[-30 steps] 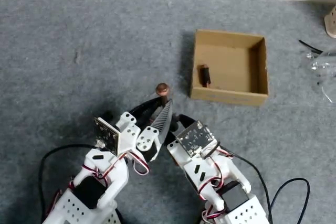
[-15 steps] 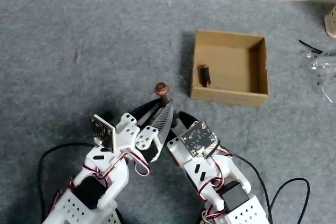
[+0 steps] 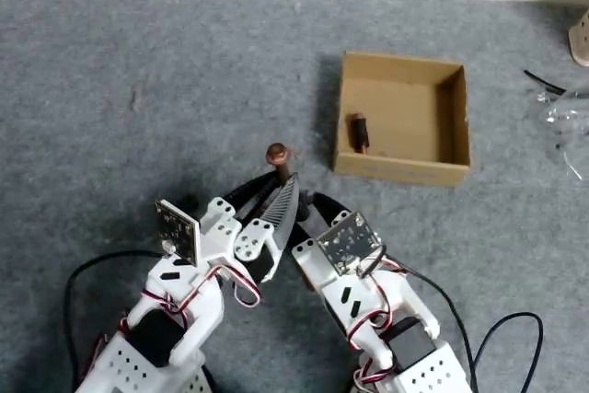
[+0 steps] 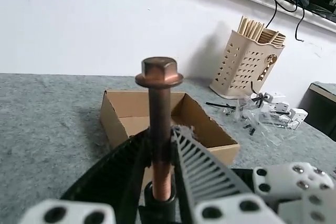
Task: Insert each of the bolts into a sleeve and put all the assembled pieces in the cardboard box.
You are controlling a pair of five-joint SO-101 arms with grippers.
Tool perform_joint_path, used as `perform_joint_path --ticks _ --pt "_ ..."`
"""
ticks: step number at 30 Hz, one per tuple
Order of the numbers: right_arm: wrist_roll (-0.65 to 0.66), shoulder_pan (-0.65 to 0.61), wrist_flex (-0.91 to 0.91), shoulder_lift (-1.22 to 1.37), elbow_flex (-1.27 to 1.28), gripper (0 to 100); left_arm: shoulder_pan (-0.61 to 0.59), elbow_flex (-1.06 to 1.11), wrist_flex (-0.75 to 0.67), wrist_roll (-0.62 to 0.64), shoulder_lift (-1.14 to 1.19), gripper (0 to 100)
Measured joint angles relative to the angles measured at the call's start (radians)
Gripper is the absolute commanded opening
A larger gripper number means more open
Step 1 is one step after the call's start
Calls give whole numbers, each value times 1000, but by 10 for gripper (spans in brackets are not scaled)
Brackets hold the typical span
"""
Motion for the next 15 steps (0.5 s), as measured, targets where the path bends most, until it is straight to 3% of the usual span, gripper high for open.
perform_joint_path --ticks 7,15 --pt "-3 0 -28 -2 0 5 107 0 81 11 -6 6" --pt "-78 -3 -37 2 0 5 74 0 91 9 -11 6"
